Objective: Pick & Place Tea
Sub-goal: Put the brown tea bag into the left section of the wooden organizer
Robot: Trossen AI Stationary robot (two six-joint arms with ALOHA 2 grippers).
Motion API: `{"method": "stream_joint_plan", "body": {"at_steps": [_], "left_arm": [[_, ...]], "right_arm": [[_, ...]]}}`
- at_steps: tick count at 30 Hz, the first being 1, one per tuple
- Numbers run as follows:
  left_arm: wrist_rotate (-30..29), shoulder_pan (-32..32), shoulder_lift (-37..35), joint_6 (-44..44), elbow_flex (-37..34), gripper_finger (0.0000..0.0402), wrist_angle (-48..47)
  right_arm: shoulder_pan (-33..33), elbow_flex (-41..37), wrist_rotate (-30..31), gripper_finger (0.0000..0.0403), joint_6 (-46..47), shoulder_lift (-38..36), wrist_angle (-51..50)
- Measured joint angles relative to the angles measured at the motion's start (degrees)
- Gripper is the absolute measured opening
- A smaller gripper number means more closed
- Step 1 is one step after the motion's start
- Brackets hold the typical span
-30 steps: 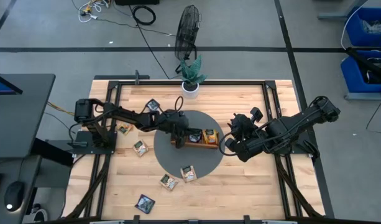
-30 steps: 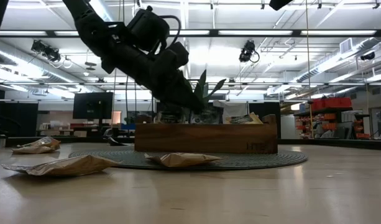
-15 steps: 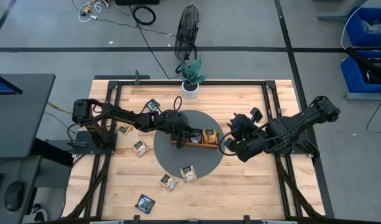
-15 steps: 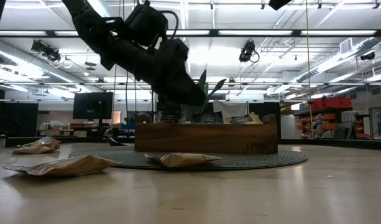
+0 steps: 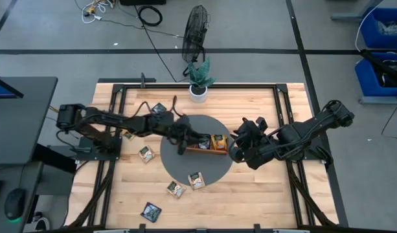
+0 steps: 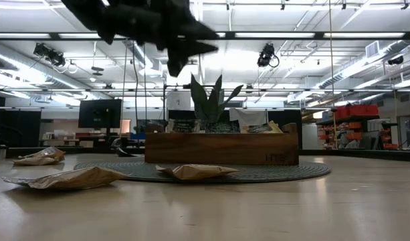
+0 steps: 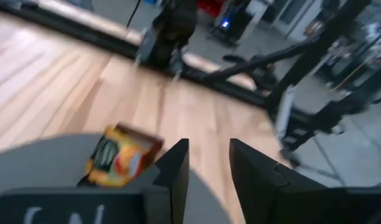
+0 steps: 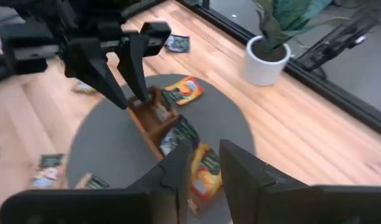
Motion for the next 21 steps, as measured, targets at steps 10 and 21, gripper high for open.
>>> {"method": "stream_joint_plan", "body": {"at_steps": [10, 21], "left_arm": [[0.0, -3.9, -11.1, -2.5, 0.0, 0.0015, -1.6], [-3.6, -10.6, -18.9, -1.4, 0.0, 0.0006, -5.3]], "right_arm": [[2.2, -10.9, -5.3, 0.0081, 1.4, 0.9, 21.3], [4.3, -27.1, -9.0, 0.0009, 10.0, 0.9, 52.3]]}}
